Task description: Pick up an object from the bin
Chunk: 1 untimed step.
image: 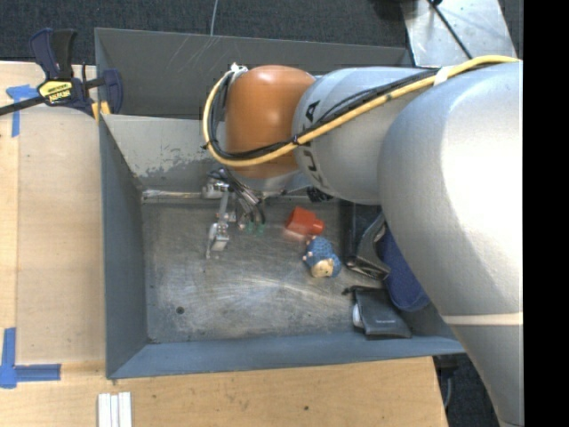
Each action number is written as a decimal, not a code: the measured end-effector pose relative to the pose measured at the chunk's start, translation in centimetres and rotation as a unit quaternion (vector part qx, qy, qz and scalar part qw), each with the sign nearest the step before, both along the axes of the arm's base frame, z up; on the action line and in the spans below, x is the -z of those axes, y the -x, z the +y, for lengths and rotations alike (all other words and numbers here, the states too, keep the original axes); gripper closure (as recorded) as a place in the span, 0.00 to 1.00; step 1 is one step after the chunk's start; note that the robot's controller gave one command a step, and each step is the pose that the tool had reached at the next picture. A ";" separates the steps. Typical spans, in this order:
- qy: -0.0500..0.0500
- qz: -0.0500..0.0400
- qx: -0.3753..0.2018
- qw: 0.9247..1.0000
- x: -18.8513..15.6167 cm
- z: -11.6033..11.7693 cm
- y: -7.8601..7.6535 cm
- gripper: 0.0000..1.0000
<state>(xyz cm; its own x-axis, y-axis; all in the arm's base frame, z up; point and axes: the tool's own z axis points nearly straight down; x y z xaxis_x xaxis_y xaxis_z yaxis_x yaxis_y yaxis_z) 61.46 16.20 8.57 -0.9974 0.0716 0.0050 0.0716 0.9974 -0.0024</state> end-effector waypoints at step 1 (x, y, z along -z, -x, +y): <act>-0.004 -0.010 0.004 1.000 1.0 -8.5 2.7 0.00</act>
Offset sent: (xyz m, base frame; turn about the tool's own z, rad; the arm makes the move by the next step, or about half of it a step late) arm -0.0316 -0.0851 -0.0157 0.0023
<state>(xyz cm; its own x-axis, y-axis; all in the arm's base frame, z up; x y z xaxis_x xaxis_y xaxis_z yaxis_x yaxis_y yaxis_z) 58.76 7.66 7.62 -0.9968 0.0788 -0.0150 0.0786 0.9969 0.0081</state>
